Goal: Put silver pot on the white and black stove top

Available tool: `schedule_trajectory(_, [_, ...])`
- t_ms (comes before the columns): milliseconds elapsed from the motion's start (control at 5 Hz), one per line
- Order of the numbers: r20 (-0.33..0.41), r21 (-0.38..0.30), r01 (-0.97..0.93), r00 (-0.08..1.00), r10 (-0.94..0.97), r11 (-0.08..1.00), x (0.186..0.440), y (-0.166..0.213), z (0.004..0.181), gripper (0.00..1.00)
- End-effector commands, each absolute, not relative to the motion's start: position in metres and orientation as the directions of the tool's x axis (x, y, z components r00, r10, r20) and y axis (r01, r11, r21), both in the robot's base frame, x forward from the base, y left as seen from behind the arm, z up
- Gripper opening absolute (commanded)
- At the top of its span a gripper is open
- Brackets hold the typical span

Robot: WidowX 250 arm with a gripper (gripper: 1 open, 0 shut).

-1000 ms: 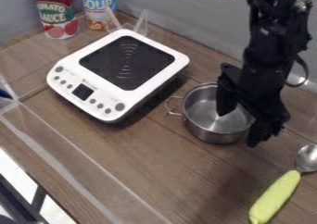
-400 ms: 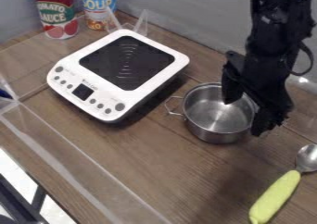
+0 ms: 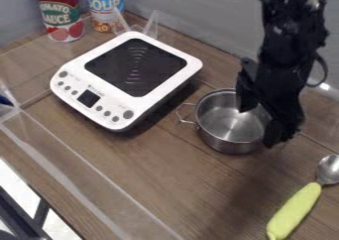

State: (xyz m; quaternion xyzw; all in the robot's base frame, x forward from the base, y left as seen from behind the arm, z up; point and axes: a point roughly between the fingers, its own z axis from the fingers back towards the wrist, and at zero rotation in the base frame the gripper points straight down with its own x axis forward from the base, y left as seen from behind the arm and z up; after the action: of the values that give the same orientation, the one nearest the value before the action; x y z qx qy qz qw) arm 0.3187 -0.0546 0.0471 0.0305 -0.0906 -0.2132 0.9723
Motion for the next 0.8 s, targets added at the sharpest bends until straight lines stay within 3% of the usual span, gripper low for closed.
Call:
schedule_trajectory(0, [0.189, 0.132, 0.445, 0.866, -0.463, 0.886, 0.3275, -0.0476, 0.047, 1.0])
schedule_trajectory(600, [0.191, 0.15, 0.497, 0.834, -0.518, 0.855, 0.3374, -0.038, 0.0493, 1.0])
